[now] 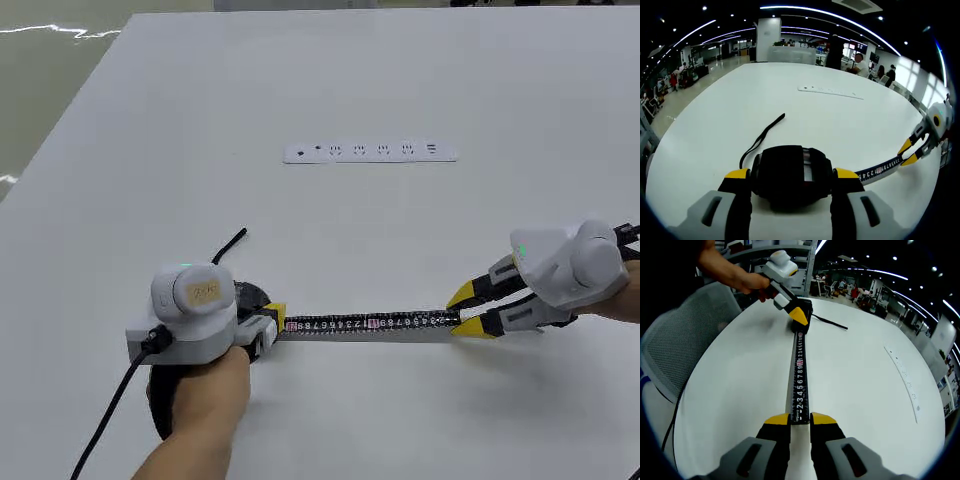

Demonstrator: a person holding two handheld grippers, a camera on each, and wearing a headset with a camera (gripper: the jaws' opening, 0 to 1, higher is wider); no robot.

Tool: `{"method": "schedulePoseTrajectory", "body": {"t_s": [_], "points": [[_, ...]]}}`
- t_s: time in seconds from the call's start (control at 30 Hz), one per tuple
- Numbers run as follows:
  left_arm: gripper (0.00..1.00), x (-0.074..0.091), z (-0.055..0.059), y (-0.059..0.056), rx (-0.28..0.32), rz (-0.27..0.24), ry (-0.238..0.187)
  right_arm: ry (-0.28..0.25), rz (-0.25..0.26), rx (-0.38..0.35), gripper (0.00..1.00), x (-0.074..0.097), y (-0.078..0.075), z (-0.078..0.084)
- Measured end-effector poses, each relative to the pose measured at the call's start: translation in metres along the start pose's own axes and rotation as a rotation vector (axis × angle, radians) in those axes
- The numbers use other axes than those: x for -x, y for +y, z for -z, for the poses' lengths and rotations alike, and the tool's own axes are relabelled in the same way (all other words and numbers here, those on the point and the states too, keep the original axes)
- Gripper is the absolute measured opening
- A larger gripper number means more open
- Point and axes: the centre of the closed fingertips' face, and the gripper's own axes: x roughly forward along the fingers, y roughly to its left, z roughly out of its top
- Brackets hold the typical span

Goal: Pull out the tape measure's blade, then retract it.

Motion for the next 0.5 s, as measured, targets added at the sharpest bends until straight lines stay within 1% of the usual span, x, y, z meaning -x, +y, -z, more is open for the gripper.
{"method": "schedulePoseTrajectory", "body": {"t_s": [0.5], "points": [[0.59, -0.0017, 0.0005, 0.0009, 0.003, -0.004, 0.004, -0.010, -0.001, 0.004, 0.14, -0.0036, -0.0002, -0.0065]]}}
